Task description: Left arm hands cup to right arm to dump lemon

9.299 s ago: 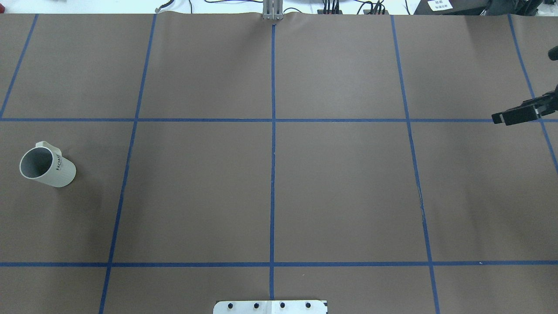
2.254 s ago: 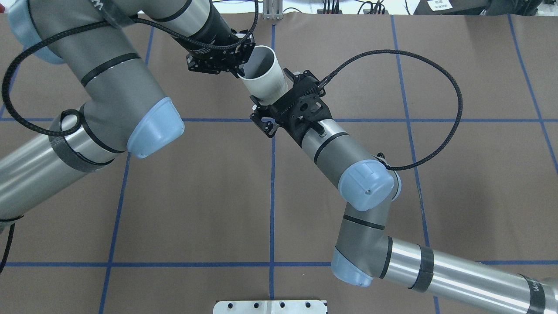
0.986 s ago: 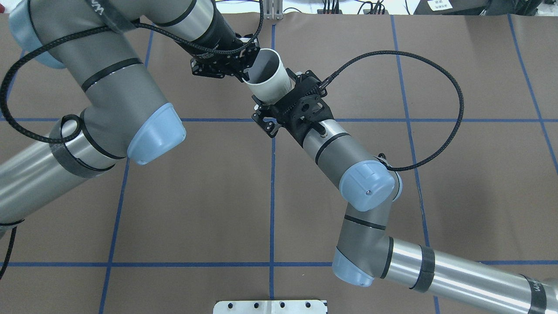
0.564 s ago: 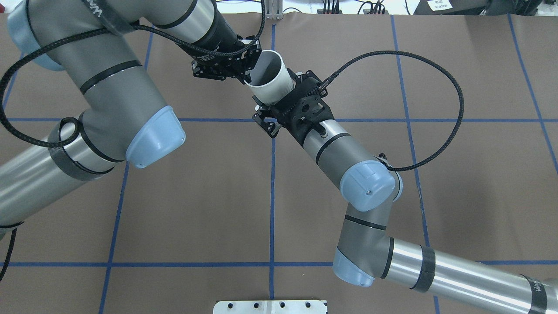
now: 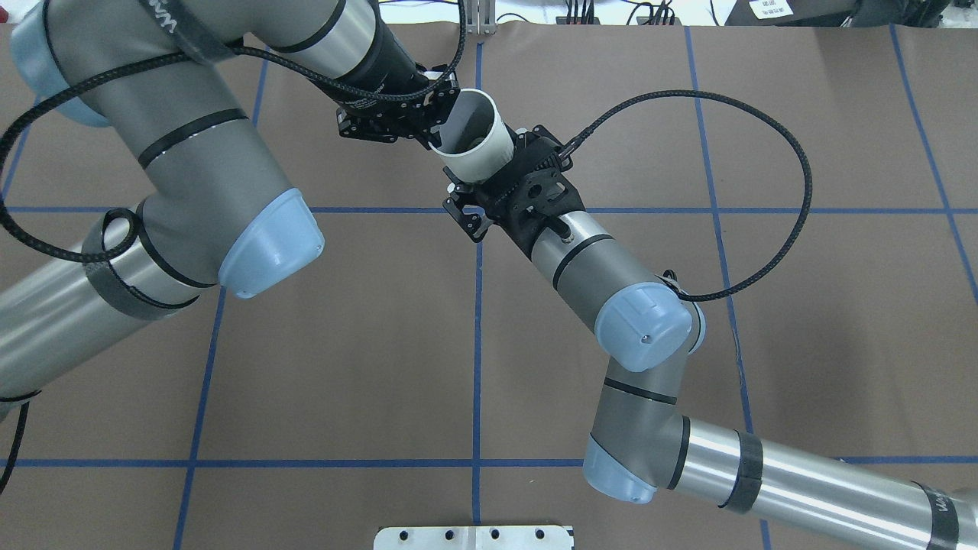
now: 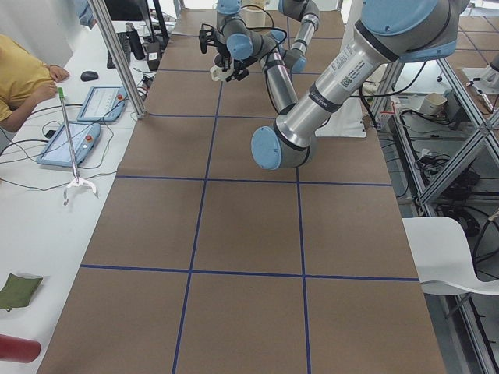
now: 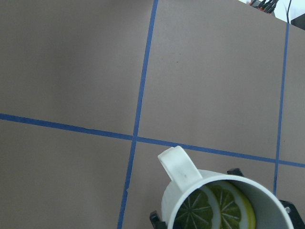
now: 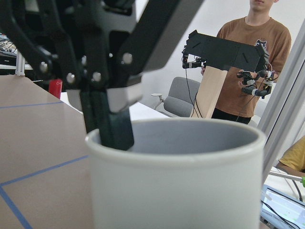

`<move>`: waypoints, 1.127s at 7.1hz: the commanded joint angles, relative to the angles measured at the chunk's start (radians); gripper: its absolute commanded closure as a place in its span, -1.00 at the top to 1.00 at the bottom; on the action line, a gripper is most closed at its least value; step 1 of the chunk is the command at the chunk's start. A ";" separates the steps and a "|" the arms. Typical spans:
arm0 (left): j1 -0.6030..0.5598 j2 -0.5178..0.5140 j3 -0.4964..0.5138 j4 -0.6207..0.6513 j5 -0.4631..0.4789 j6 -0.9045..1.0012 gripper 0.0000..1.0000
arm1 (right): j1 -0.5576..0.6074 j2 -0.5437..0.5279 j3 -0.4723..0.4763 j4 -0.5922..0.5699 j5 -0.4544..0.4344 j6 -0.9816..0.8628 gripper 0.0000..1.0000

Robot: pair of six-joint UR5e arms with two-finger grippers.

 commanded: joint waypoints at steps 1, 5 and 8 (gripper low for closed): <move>0.001 0.006 -0.006 -0.002 0.006 0.007 0.98 | -0.012 0.004 0.000 0.000 -0.001 0.003 -0.30; -0.065 0.011 -0.076 0.175 -0.023 0.188 1.00 | -0.015 -0.018 0.017 0.008 -0.004 0.016 -0.79; -0.181 0.137 -0.190 0.368 -0.043 0.497 1.00 | 0.023 -0.062 0.034 0.003 -0.016 0.241 -1.00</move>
